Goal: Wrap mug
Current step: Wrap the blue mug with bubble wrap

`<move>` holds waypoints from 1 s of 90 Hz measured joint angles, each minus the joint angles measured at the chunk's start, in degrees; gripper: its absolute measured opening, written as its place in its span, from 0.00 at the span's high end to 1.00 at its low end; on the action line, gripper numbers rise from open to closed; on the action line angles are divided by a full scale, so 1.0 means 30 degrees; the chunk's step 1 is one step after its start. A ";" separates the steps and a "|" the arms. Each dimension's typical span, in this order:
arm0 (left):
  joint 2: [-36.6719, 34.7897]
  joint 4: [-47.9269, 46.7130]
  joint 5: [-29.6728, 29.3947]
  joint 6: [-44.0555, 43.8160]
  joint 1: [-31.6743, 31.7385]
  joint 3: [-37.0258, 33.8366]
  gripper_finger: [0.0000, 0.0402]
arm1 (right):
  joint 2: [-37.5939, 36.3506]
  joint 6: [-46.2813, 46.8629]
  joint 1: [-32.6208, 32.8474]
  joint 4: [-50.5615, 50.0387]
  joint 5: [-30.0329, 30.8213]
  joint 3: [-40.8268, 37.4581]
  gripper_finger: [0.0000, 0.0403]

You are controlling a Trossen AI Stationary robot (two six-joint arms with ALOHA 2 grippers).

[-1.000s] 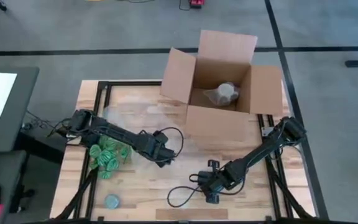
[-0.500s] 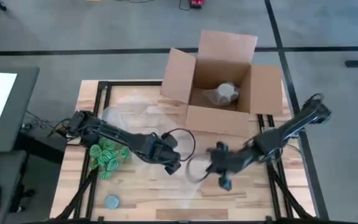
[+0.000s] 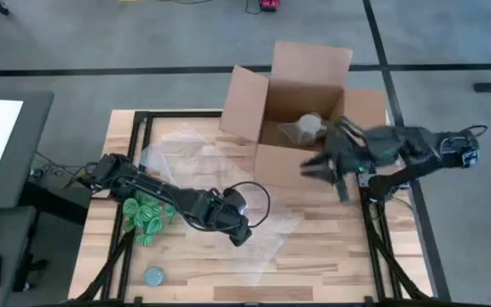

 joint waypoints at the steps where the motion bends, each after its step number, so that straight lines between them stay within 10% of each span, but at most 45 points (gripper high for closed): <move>1: 0.0000 -0.0004 -0.0002 0.0000 0.0000 0.0000 0.99 | 0.0110 -0.0087 -0.0300 -0.0315 -0.0002 0.0085 0.69; 38: 0.0000 0.0596 -0.0034 -0.0313 0.0000 0.0000 0.98 | 0.4485 -0.4059 -0.7039 -0.6857 -0.3796 0.0600 0.36; 71: 0.0000 0.0641 -0.0074 -0.0495 0.0000 -0.0007 0.98 | 0.5141 -0.5503 -0.7574 -0.9050 -0.4258 0.0563 0.93; 90: 0.0004 0.0656 -0.0248 -0.0487 0.0000 -0.0007 0.98 | 0.3371 -0.7024 -0.7566 -1.0544 -0.2383 0.0541 0.97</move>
